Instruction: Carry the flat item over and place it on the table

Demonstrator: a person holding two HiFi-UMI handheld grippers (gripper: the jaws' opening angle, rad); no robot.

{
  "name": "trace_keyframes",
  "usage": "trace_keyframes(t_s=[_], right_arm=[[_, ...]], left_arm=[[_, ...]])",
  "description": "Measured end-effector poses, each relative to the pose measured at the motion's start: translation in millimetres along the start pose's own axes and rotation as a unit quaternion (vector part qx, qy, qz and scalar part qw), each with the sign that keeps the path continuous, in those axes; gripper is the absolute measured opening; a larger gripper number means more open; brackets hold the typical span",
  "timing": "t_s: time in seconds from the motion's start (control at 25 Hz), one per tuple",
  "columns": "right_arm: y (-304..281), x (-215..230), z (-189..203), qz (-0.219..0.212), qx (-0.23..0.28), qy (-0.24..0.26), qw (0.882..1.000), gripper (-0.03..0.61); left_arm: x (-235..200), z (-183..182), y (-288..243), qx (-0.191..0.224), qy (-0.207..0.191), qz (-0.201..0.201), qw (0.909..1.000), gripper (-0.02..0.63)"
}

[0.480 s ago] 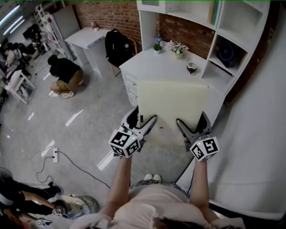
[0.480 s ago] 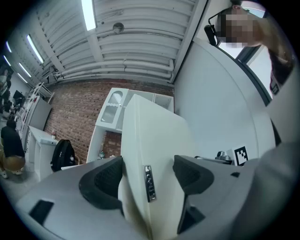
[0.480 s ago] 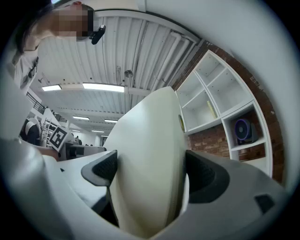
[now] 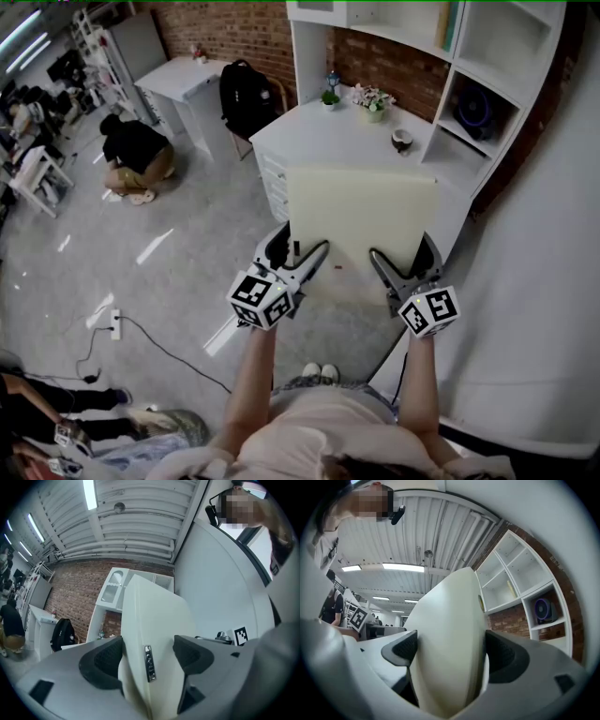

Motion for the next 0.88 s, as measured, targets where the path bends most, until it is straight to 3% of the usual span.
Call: trace_keyframes(t_s=[0.88], right_arm=[[-12, -17, 18, 0.019, -0.007, -0.015, 1.000, 0.469]], left_arm=[[-28, 14, 4, -0.009, 0.014, 0.021, 0.9996, 0.336]])
Point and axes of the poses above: the fingertips, and each gripper's own axes: y backward along the fingers, x to its right, z out of its underside, the point moved 9 cm from there along y, backward along the fingers, and after that the axes turned 14 degrees about -z, right-handed, at the moved point
